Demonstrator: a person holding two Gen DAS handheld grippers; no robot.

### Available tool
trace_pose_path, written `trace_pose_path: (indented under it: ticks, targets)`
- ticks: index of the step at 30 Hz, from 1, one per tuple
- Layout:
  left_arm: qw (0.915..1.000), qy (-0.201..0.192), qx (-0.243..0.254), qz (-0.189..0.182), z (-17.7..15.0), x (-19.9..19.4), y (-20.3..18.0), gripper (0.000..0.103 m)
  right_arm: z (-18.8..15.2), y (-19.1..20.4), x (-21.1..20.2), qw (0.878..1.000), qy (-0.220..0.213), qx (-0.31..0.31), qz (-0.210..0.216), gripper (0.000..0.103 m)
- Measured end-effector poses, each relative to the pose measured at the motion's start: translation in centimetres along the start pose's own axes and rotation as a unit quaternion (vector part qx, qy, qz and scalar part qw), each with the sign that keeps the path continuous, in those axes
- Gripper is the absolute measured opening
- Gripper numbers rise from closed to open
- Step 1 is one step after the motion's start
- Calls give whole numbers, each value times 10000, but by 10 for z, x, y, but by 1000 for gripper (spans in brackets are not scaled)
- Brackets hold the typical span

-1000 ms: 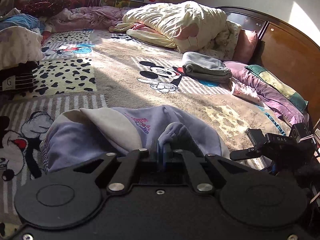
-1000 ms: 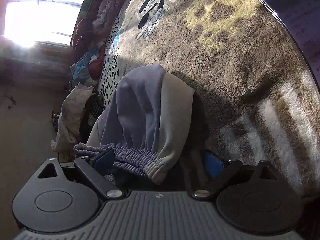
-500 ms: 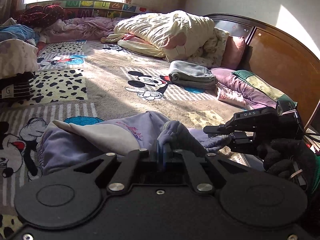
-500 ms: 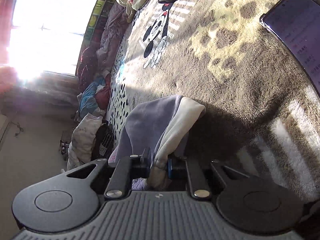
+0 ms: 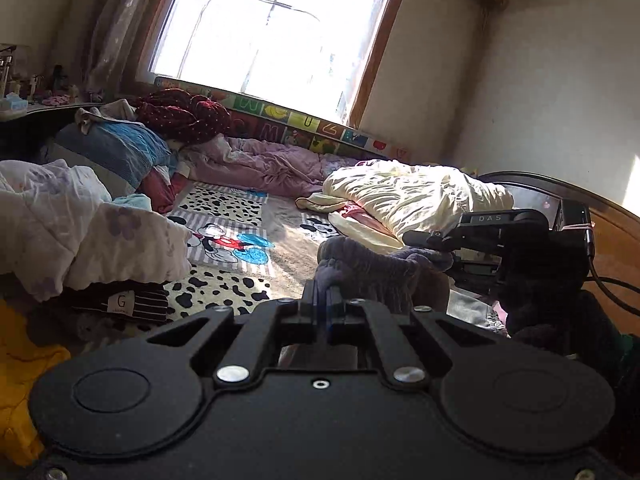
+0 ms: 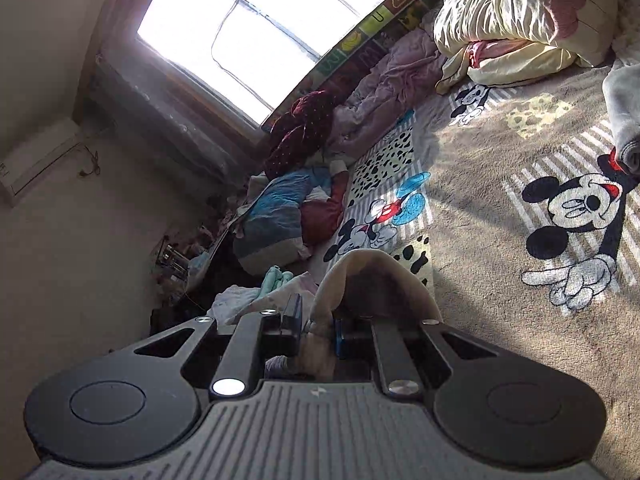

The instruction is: Fold clothes

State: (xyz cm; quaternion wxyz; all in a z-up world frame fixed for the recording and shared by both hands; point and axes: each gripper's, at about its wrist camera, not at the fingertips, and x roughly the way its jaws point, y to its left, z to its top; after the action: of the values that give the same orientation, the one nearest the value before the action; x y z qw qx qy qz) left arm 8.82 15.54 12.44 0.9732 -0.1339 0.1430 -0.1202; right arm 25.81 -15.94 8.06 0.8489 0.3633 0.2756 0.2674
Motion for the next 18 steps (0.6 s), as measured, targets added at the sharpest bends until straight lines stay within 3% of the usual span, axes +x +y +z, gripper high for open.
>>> trace_pose_path:
  ticks: [6,11,15,18]
  targets:
    - [9949,-954,149,287,64,-45,13,1,29,85,36,9943,-146,-304,1010,17]
    - [9898,-1343,450,118,70,-78,-4,1,43,114,29,9818,-222,-450,1831,17]
    - [9910,-959,918,-140,37,-67,-31,1,40,87,22,9826,185,-277,1826,17]
    - [9916,-221,1194,-449,-13,-44,-51,1,24,41,17,9886,711,-140,1316,17]
